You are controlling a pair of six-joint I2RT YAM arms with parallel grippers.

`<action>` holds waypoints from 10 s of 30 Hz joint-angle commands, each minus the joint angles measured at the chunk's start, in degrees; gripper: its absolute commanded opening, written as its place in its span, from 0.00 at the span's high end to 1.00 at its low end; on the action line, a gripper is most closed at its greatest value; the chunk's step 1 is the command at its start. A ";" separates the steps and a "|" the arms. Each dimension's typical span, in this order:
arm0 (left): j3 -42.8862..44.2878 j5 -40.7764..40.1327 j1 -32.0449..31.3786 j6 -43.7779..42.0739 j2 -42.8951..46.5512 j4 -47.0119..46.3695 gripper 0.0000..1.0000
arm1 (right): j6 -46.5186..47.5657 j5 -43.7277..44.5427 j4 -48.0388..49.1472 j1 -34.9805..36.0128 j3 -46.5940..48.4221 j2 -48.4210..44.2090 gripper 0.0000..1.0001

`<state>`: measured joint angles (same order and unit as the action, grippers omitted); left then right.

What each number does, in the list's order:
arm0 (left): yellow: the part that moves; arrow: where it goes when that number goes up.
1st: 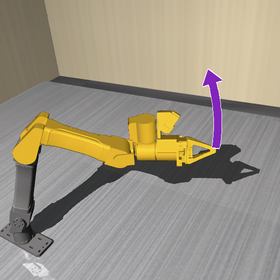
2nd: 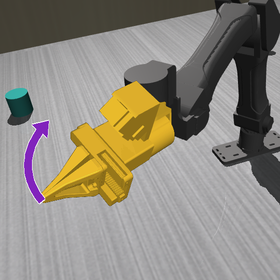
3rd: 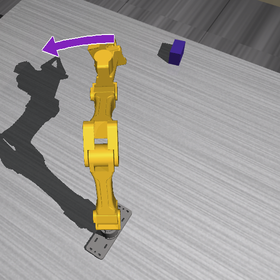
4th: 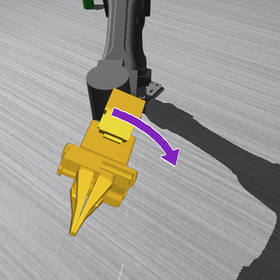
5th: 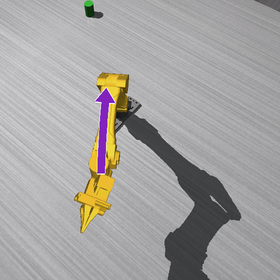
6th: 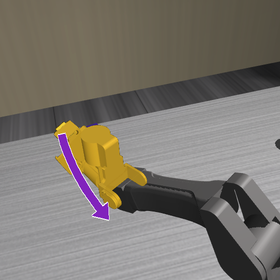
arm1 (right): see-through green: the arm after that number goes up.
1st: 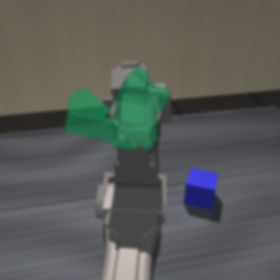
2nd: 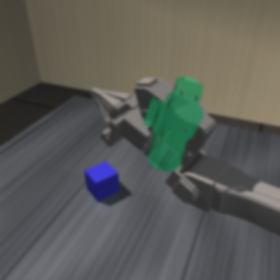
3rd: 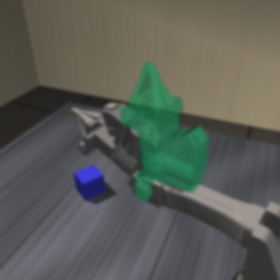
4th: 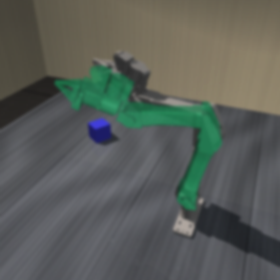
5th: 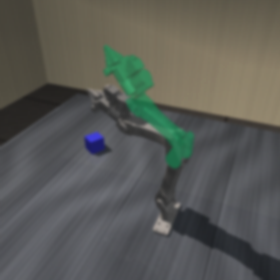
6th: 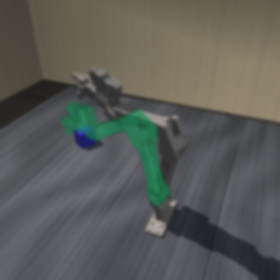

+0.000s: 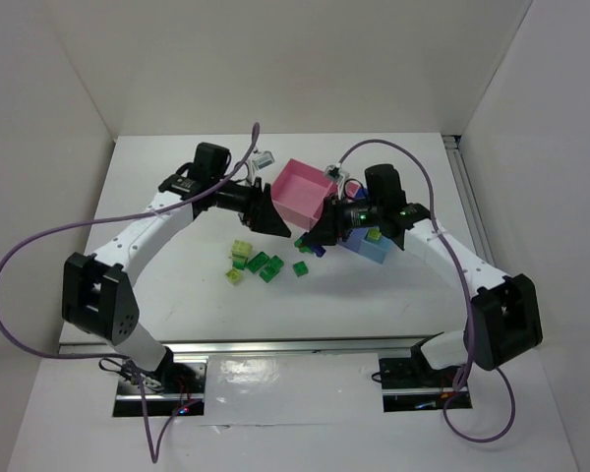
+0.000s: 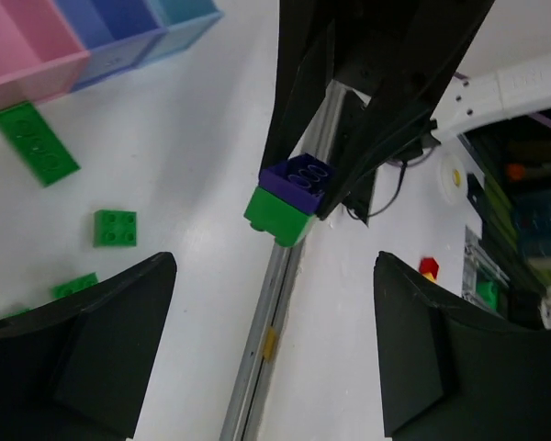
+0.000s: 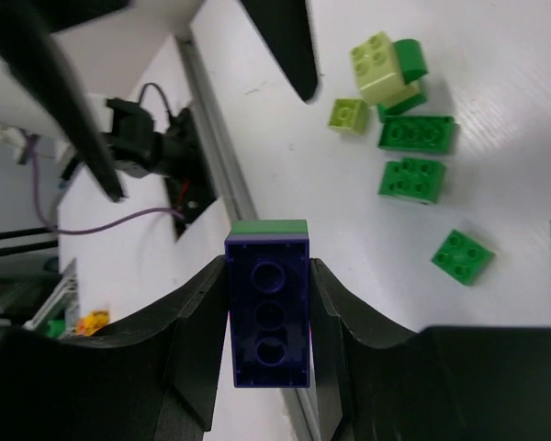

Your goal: Sort the legos into containers by color

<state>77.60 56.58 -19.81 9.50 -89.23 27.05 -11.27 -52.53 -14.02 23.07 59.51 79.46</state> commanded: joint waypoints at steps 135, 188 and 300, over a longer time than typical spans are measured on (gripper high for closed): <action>15.64 -75.75 -22.20 16.34 -15.36 3.18 0.80 | -20.72 72.57 -7.25 -5.40 -7.56 -11.70 0.26; 18.20 -78.20 -29.49 61.07 -33.29 21.64 0.44 | -19.67 69.76 -9.80 -5.40 -10.55 -12.58 0.25; 2.11 -64.22 -16.21 18.01 -23.53 12.33 0.32 | -20.72 67.56 -10.15 -2.77 -9.41 -10.55 0.25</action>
<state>79.22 -9.67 -34.35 28.40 -112.29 37.65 -32.27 14.96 -26.37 19.75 49.06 68.88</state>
